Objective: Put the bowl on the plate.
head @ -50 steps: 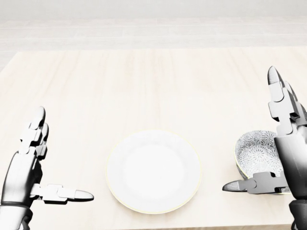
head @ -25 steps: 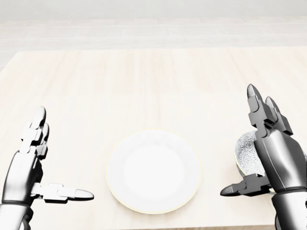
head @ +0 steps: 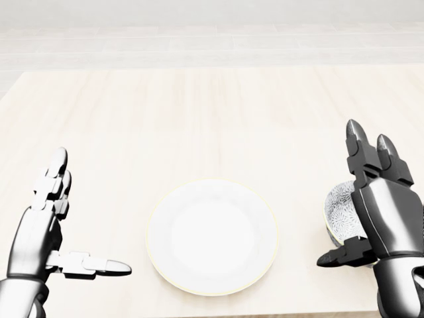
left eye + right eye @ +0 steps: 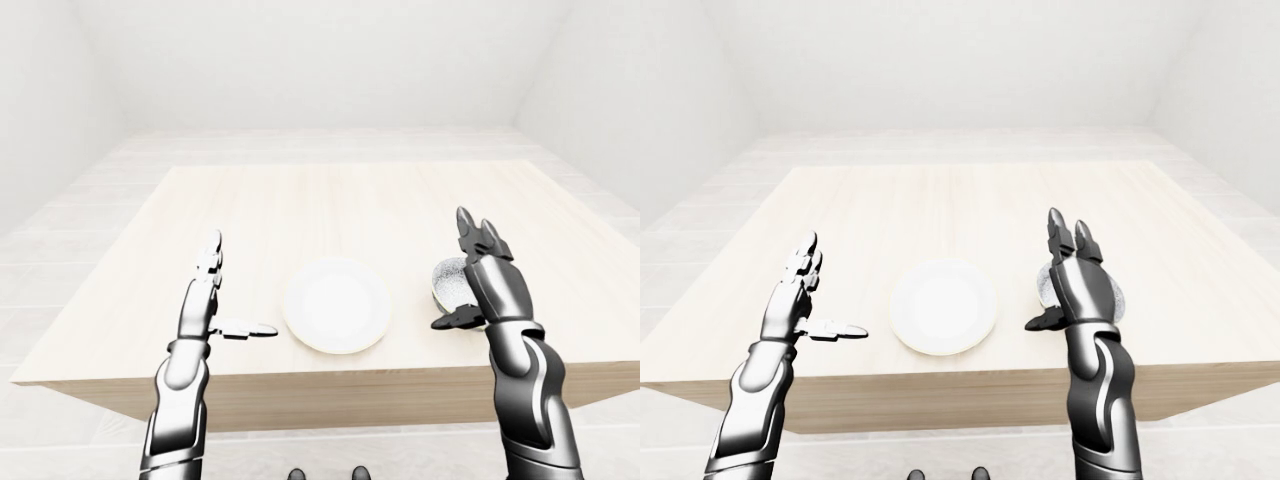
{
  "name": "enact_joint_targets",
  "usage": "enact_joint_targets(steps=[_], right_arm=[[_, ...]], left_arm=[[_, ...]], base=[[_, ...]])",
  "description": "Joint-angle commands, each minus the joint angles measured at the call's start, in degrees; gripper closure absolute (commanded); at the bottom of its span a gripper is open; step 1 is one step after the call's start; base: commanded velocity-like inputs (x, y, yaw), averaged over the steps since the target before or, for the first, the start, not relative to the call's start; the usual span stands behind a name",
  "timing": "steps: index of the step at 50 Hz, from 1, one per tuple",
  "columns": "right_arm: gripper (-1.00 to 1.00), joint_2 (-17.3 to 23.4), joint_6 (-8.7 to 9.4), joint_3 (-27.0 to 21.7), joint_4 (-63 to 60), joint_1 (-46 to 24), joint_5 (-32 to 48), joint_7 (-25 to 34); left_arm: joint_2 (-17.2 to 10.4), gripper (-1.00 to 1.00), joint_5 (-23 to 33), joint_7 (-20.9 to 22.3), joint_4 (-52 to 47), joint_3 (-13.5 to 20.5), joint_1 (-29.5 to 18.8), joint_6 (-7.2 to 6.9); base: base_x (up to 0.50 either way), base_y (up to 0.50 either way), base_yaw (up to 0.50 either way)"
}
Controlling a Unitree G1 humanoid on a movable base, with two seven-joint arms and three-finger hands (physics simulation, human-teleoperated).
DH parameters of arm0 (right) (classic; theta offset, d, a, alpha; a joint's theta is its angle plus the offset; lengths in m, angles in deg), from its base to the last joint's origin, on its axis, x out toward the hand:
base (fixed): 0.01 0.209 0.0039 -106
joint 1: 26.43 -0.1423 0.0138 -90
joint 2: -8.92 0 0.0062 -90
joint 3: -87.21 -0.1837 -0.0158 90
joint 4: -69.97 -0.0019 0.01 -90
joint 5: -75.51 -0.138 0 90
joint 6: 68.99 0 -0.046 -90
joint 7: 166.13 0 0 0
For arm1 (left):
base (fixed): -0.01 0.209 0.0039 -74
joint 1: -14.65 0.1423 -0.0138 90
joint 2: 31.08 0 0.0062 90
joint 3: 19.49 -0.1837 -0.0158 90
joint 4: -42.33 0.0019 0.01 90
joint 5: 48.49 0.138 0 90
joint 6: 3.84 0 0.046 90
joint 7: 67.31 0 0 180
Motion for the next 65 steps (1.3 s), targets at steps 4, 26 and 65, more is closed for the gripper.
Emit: enact_joint_targets(steps=[4,26,65], right_arm=[[-1.00,1.48,0.00,0.45,7.69,-1.99,8.57,-3.52],[-1.00,2.91,0.00,0.93,15.35,-3.82,13.05,-2.21],[-1.00,0.46,0.00,0.34,12.67,1.55,23.43,1.54]], left_arm=[[-0.13,-1.00,-0.06,-0.06,0.61,0.02,-0.16,0.39],[-0.20,-1.00,0.03,0.20,0.96,0.07,-0.01,0.88],[0.12,-1.00,0.24,0.03,-0.29,0.00,0.41,0.51]], base=[[0.00,0.00,0.00],[0.00,0.00,0.00],[0.00,0.00,0.00]])
